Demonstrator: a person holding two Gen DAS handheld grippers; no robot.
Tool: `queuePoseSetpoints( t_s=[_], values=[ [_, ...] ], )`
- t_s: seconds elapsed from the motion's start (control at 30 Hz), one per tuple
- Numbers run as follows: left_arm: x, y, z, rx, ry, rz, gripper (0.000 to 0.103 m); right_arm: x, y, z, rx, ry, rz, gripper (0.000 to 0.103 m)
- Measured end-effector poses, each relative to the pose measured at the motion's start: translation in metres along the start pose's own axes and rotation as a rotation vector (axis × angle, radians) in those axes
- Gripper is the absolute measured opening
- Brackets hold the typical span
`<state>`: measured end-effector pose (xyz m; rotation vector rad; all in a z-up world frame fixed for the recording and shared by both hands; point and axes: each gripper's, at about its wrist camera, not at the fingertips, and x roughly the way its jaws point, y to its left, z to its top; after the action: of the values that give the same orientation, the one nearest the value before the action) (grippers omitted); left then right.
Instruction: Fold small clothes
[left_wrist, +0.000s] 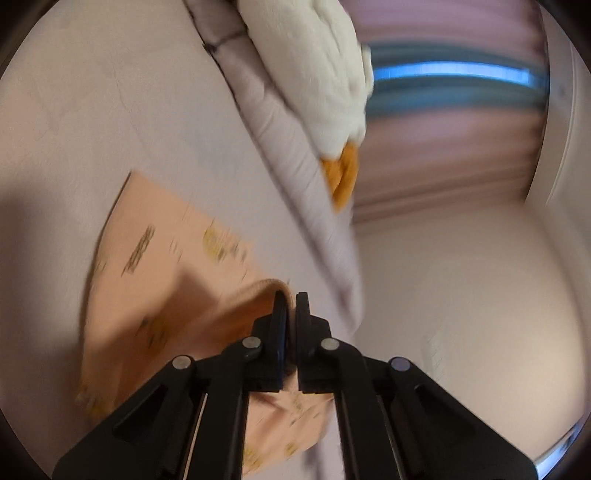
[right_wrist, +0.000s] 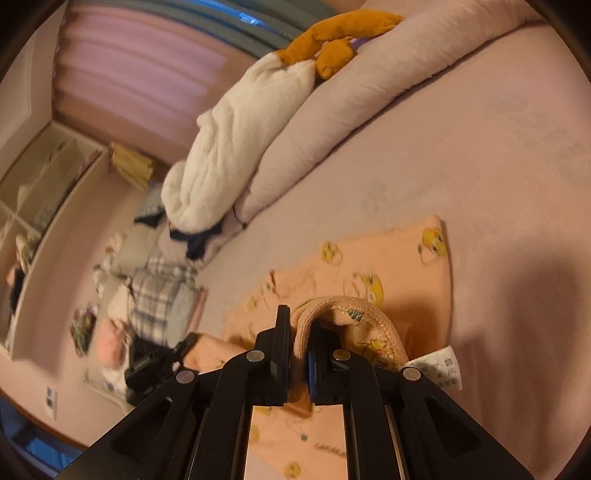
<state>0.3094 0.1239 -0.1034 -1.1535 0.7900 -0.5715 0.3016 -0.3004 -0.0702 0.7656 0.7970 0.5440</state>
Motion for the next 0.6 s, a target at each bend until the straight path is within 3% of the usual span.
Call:
queuePoseSetpoints(
  t_s=[0.27, 0.33, 0.4, 0.47, 0.5, 0.53, 0.57, 0.6],
  values=[
    [0.009, 0.006, 0.033, -0.023, -0.133, 0.119, 0.001, 0.03, -0.034, 0.035, 0.198, -0.058, -0.054, 0.01],
    [0.01, 0.014, 0.043, -0.058, -0.15, 0.197, 0.001, 0.034, -0.047, 0.039, 0.265, -0.057, -0.102, 0.01],
    [0.013, 0.02, 0.047, -0.076, -0.125, 0.283, 0.003, 0.035, -0.058, 0.04, 0.321, -0.041, -0.114, 0.017],
    [0.008, 0.024, 0.049, -0.067, -0.119, 0.316, 0.014, 0.03, -0.063, 0.039, 0.346, -0.033, -0.137, 0.03],
    [0.002, 0.024, 0.05, -0.065, -0.124, 0.326, 0.019, 0.024, -0.065, 0.039, 0.353, -0.036, -0.122, 0.032],
    [-0.005, 0.024, 0.05, -0.065, -0.13, 0.332, 0.034, 0.017, -0.065, 0.04, 0.35, -0.05, -0.111, 0.032],
    [-0.014, 0.023, 0.05, -0.057, -0.137, 0.322, 0.041, 0.008, -0.062, 0.04, 0.325, -0.067, -0.124, 0.033],
    [-0.017, 0.02, 0.049, -0.039, -0.136, 0.322, 0.041, 0.002, -0.056, 0.04, 0.281, -0.076, -0.137, 0.033]
  ],
)
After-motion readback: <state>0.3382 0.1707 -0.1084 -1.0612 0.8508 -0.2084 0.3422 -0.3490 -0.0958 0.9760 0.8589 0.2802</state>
